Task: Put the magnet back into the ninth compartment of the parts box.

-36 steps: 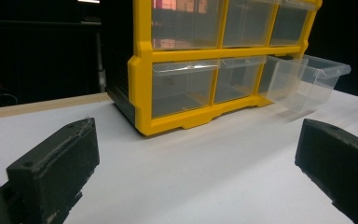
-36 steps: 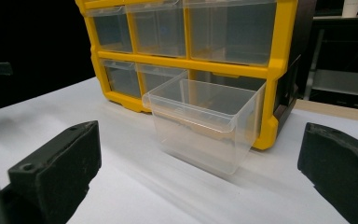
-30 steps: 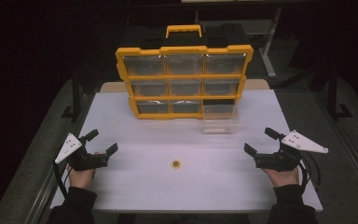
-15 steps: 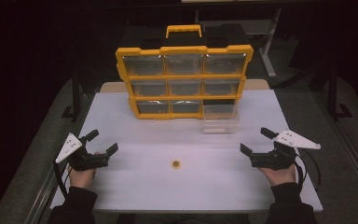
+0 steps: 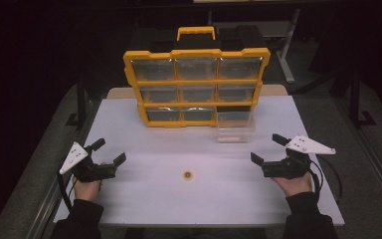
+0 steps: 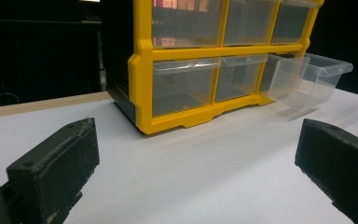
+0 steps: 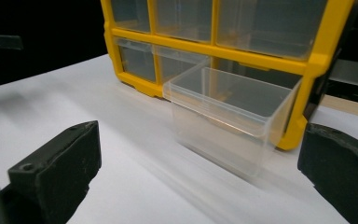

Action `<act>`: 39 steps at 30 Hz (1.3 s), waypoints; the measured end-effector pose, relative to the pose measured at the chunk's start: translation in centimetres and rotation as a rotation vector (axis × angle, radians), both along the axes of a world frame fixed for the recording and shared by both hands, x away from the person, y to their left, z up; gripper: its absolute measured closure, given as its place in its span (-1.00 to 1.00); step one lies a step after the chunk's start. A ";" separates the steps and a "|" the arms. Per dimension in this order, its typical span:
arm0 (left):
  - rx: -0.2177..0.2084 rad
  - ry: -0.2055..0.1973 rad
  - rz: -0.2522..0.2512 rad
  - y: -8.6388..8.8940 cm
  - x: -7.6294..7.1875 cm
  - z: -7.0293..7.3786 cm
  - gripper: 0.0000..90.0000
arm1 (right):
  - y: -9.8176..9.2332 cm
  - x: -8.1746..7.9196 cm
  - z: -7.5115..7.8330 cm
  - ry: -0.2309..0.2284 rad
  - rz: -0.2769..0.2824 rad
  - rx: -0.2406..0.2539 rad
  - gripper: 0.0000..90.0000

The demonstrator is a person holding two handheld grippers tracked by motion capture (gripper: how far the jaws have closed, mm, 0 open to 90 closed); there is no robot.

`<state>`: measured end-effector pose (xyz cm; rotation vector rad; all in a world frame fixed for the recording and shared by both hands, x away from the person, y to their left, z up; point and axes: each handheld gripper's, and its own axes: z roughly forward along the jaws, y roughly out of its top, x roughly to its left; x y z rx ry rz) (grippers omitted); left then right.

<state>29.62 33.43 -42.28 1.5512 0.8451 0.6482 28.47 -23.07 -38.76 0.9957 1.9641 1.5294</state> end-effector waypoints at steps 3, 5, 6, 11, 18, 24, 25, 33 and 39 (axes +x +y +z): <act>0.002 -0.001 -0.001 0.0 0.0 0.0 -1.00 | 0.3 0.1 0.3 -0.003 0.012 -0.002 -1.00; 0.003 0.000 -0.002 0.0 0.0 0.0 -1.00 | 0.7 0.2 0.5 -0.006 0.022 -0.002 -1.00; 0.003 0.000 -0.002 0.0 0.0 0.0 -1.00 | 0.8 0.2 0.6 -0.010 0.026 -0.005 -1.00; -0.001 -0.001 0.000 0.0 0.0 0.0 -1.00 | 1.6 0.5 1.0 -0.008 0.049 -0.021 -1.00; 0.000 0.000 -0.002 0.0 0.0 0.0 -1.00 | 2.5 0.8 1.4 -0.001 0.077 -0.038 -1.00; 0.003 0.001 -0.003 0.0 0.0 0.0 -1.00 | 3.3 1.0 1.5 0.004 0.101 -0.053 -1.00; 0.004 0.001 -0.004 0.0 0.0 0.0 -1.00 | 3.4 1.0 1.5 0.008 0.105 -0.054 -1.00; 0.002 0.000 -0.007 0.0 0.0 0.0 -1.00 | 4.4 1.2 1.5 0.032 0.140 -0.079 -1.00; -0.003 -0.005 -0.004 0.0 0.0 0.0 -1.00 | 5.3 1.4 1.4 0.043 0.165 -0.088 -1.00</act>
